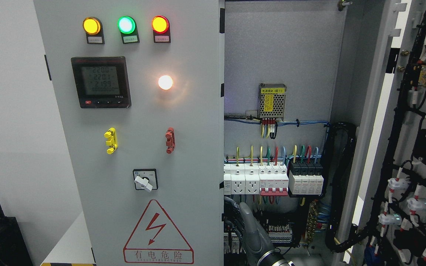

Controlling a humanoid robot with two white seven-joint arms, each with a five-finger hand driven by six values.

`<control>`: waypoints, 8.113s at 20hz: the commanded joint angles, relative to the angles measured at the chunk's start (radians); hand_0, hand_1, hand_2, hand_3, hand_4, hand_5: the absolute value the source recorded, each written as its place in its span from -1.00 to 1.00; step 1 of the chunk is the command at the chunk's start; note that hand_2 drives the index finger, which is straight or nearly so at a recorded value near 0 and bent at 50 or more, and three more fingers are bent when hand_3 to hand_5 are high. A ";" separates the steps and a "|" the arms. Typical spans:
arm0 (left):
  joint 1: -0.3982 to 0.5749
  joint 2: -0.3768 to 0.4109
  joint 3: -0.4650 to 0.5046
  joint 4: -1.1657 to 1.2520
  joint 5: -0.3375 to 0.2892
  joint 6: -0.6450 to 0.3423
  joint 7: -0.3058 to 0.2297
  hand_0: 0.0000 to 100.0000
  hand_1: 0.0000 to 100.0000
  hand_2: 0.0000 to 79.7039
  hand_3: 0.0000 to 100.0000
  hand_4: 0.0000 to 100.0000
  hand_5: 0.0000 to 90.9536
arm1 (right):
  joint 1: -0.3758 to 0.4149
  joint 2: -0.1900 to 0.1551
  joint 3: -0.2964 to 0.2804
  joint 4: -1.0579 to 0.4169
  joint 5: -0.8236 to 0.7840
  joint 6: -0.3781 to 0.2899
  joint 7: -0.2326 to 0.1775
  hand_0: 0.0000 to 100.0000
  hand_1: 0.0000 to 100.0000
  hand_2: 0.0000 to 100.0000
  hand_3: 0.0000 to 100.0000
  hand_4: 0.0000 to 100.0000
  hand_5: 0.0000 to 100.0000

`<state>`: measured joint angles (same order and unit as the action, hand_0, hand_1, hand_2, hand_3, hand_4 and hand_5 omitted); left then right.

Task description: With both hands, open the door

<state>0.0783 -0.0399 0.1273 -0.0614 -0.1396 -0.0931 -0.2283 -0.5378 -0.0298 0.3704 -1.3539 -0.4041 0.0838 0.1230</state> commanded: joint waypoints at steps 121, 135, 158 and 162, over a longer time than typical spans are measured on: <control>0.000 0.000 0.000 0.000 0.000 -0.001 0.000 -1.00 -1.00 -1.00 -1.00 -0.94 -1.00 | -0.074 -0.059 -0.011 0.061 -0.159 0.050 0.331 -1.00 -1.00 -1.00 -1.00 -1.00 -1.00; 0.000 0.000 0.000 0.000 0.000 -0.001 0.000 -1.00 -1.00 -1.00 -1.00 -0.94 -1.00 | -0.067 -0.058 0.002 0.030 -0.216 0.047 0.417 -1.00 -1.00 -1.00 -1.00 -1.00 -1.00; 0.000 0.000 0.000 0.000 0.000 -0.001 0.000 -1.00 -1.00 -1.00 -1.00 -0.94 -1.00 | -0.042 -0.051 0.076 -0.051 -0.280 0.045 0.484 -1.00 -1.00 -1.00 -1.00 -1.00 -1.00; 0.000 0.000 0.000 0.000 0.000 0.001 0.000 -1.00 -1.00 -1.00 -1.00 -0.94 -1.00 | -0.025 -0.051 0.088 -0.083 -0.282 0.045 0.489 -1.00 -1.00 -1.00 -1.00 -1.00 -1.00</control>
<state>0.0782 -0.0399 0.1271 -0.0614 -0.1396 -0.0931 -0.2285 -0.5798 -0.0833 0.4272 -1.3823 -0.6729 0.1299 0.6050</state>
